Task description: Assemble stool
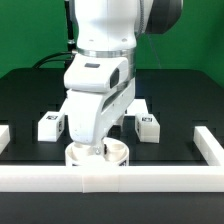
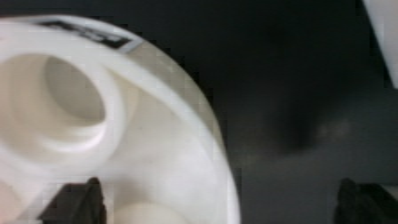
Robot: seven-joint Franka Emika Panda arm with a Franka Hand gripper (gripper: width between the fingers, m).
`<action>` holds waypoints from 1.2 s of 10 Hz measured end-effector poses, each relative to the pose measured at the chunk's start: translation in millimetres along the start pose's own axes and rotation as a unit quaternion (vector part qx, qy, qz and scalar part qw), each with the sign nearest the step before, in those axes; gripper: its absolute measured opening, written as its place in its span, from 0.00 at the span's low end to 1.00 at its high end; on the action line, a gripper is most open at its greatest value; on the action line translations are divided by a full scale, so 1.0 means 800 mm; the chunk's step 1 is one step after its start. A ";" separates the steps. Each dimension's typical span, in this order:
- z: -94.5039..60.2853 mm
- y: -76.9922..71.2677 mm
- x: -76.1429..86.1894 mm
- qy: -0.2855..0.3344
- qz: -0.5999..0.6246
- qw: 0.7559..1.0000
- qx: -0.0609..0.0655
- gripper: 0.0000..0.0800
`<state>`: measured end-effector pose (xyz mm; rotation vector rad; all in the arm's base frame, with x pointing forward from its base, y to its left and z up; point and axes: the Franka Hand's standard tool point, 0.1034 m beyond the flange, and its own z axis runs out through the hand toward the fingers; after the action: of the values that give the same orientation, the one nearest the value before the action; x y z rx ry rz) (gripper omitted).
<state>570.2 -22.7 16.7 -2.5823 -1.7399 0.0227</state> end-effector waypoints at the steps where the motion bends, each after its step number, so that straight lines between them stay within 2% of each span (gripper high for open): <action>1: 0.001 -0.001 0.001 0.000 0.000 1.000 0.001 0.81; 2: 0.001 -0.001 0.001 0.000 0.000 1.000 0.001 0.81; 3: 0.002 -0.001 0.001 0.000 0.000 1.000 0.001 0.65; 4: 0.002 -0.001 0.001 0.000 0.000 1.000 0.001 0.65; 6: 0.002 -0.001 0.001 0.000 0.000 1.000 0.001 0.31; 7: 0.002 -0.001 0.001 0.000 0.000 1.000 0.001 0.31; 8: 0.003 -0.003 0.000 -0.001 0.000 1.000 0.003 0.10; 9: 0.003 -0.003 0.000 -0.001 0.000 1.000 0.003 0.04; 12: 0.003 -0.003 0.000 -0.001 0.000 1.000 0.003 0.04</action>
Offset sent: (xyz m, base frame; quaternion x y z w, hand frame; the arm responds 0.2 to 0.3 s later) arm 0.0000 0.0000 0.0000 0.0000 0.0000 0.0000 1.0000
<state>568.1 -21.7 14.4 -2.5783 -1.7382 0.0301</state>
